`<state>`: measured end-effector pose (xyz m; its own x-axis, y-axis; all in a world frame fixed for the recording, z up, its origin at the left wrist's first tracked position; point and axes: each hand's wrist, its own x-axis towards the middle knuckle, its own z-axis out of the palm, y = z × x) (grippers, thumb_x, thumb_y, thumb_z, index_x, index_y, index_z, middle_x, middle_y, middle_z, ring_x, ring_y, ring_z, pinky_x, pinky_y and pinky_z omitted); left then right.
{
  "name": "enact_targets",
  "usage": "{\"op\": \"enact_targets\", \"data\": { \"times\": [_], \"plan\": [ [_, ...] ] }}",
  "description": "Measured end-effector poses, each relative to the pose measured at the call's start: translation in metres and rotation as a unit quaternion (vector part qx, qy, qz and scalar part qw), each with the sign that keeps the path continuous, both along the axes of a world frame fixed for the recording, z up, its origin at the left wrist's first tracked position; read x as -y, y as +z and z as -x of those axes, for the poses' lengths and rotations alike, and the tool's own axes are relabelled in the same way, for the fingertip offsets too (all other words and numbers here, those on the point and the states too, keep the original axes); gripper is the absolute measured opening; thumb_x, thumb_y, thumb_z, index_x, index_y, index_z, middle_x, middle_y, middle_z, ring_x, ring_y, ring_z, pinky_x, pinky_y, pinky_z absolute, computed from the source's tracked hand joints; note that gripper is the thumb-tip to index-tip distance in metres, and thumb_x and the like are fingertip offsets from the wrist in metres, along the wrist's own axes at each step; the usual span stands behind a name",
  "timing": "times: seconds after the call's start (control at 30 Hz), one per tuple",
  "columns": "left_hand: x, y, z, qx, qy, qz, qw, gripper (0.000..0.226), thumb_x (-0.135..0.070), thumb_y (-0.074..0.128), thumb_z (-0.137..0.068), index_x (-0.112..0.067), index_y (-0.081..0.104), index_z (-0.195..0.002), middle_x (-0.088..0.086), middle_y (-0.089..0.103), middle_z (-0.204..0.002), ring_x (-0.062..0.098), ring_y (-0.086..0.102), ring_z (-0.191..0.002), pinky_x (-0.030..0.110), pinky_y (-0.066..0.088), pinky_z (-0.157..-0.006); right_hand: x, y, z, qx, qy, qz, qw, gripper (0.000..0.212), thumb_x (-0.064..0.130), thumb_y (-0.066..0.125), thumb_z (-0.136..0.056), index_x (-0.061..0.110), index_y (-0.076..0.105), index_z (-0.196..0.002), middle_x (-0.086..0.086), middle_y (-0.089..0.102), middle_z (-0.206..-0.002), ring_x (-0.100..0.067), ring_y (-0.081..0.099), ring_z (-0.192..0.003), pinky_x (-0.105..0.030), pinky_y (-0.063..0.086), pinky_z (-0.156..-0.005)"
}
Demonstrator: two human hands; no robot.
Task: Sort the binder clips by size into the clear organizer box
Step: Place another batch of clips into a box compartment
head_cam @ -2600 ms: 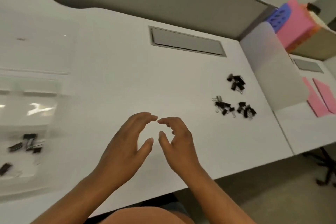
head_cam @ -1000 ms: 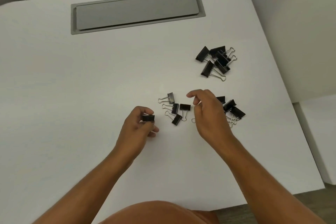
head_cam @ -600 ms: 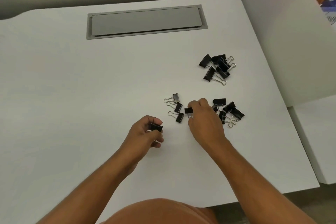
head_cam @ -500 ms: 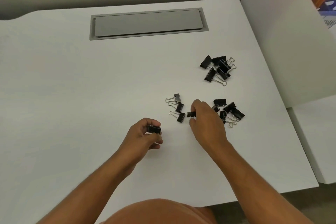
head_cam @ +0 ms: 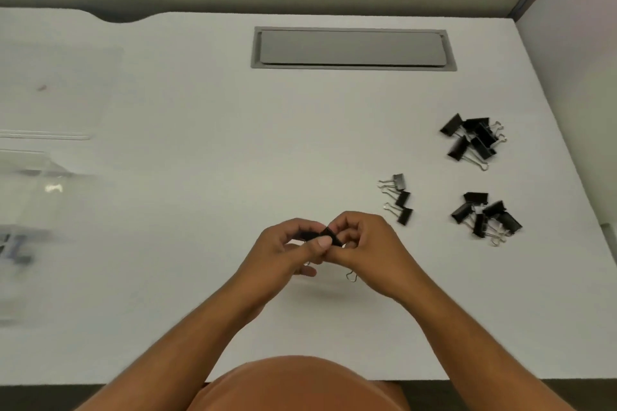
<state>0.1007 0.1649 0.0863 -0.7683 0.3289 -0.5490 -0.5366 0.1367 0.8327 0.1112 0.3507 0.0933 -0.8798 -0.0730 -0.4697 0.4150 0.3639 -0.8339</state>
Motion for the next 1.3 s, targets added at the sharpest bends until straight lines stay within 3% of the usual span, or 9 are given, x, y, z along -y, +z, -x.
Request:
{"op": "enact_targets", "data": {
  "times": [0.1, 0.23, 0.43, 0.6, 0.7, 0.87, 1.03, 1.13, 1.3],
  "plan": [
    [0.046, 0.002, 0.001, -0.003, 0.021, -0.007, 1.000, 0.016, -0.025, 0.078, -0.091, -0.020, 0.078, -0.106, 0.007, 0.077, -0.104, 0.020, 0.072, -0.086, 0.038, 0.059, -0.081, 0.051, 0.006, 0.003, -0.020, 0.027, -0.040, 0.999, 0.017, 0.025, 0.082, -0.082, 0.022, 0.066, -0.085, 0.011, 0.063, -0.064, -0.001, 0.051, -0.053, -0.014, 0.043, -0.050],
    [0.128, 0.005, 0.003, 0.026, 0.038, -0.034, 0.998, 0.016, -0.021, 0.080, -0.088, -0.022, 0.080, -0.105, 0.010, 0.078, -0.102, 0.019, 0.071, -0.083, 0.035, 0.055, -0.078, 0.132, 0.014, 0.006, -0.026, 0.050, -0.068, 0.996, 0.019, 0.025, 0.080, -0.085, 0.022, 0.061, -0.088, 0.008, 0.061, -0.067, -0.002, 0.049, -0.054, -0.012, 0.043, -0.050],
    [0.278, 0.012, 0.003, 0.036, 0.128, -0.062, 0.989, 0.032, -0.016, 0.082, -0.087, -0.018, 0.071, -0.117, 0.012, 0.076, -0.083, 0.018, 0.068, -0.073, 0.032, 0.053, -0.069, 0.281, 0.023, 0.019, -0.037, 0.123, -0.011, 0.992, 0.023, 0.031, 0.080, -0.088, 0.039, 0.068, -0.106, 0.011, 0.071, -0.087, -0.004, 0.051, -0.059, -0.019, 0.050, -0.056],
    [0.394, 0.021, -0.003, 0.017, 0.236, -0.029, 0.971, 0.037, -0.014, 0.084, -0.083, -0.016, 0.068, -0.117, 0.017, 0.078, -0.099, 0.022, 0.073, -0.081, 0.034, 0.055, -0.074, 0.394, 0.026, 0.039, -0.027, 0.201, 0.040, 0.978, 0.032, 0.036, 0.076, -0.092, 0.046, 0.063, -0.120, 0.007, 0.069, -0.093, -0.003, 0.054, -0.064, -0.019, 0.053, -0.061],
    [0.454, 0.026, 0.001, -0.016, 0.316, 0.017, 0.948, 0.042, -0.011, 0.084, -0.082, -0.016, 0.065, -0.119, 0.010, 0.080, -0.096, 0.018, 0.074, -0.080, 0.035, 0.056, -0.072, 0.447, 0.026, 0.053, 0.001, 0.205, 0.078, 0.976, 0.033, 0.031, 0.074, -0.094, 0.044, 0.063, -0.122, 0.005, 0.071, -0.089, -0.011, 0.056, -0.068, -0.028, 0.051, -0.068],
    [0.530, 0.020, 0.039, -0.111, 0.426, 0.097, 0.893, 0.035, -0.010, 0.085, -0.082, -0.020, 0.065, -0.109, 0.006, 0.079, -0.092, 0.016, 0.074, -0.080, 0.034, 0.059, -0.072, 0.493, 0.021, 0.069, 0.024, 0.179, 0.067, 0.981, 0.021, 0.023, 0.070, -0.097, 0.035, 0.068, -0.115, -0.009, 0.071, -0.094, -0.002, 0.056, -0.065, -0.021, 0.045, -0.068],
    [0.574, -0.004, 0.088, -0.160, 0.435, 0.191, 0.866, 0.027, -0.021, 0.087, -0.082, -0.027, 0.068, -0.101, -0.001, 0.075, -0.090, 0.016, 0.070, -0.076, 0.035, 0.060, -0.074, 0.516, 0.016, 0.068, 0.044, 0.177, 0.058, 0.981, 0.018, 0.019, 0.067, -0.097, 0.031, 0.072, -0.109, -0.013, 0.071, -0.098, 0.001, 0.059, -0.065, -0.015, 0.046, -0.066],
    [0.589, -0.012, 0.105, -0.155, 0.449, 0.184, 0.860, 0.020, -0.024, 0.084, -0.086, -0.022, 0.074, -0.103, -0.005, 0.076, -0.088, 0.015, 0.070, -0.075, 0.037, 0.063, -0.079, 0.523, 0.013, 0.067, 0.053, 0.177, 0.058, 0.981, 0.018, 0.019, 0.067, -0.097, 0.031, 0.073, -0.108, -0.011, 0.072, -0.099, 0.000, 0.058, -0.065, -0.016, 0.048, -0.066],
    [0.596, -0.013, 0.098, -0.142, 0.491, 0.162, 0.844, 0.023, -0.031, 0.073, -0.095, -0.026, 0.074, -0.117, -0.007, 0.074, -0.091, 0.007, 0.073, -0.070, 0.026, 0.052, -0.069, 0.528, 0.015, 0.073, 0.067, 0.171, 0.062, 0.981, 0.041, 0.001, 0.052, -0.095, 0.033, 0.070, -0.114, 0.003, 0.074, -0.097, -0.003, 0.066, -0.085, -0.020, 0.048, -0.071]
  ]
}}
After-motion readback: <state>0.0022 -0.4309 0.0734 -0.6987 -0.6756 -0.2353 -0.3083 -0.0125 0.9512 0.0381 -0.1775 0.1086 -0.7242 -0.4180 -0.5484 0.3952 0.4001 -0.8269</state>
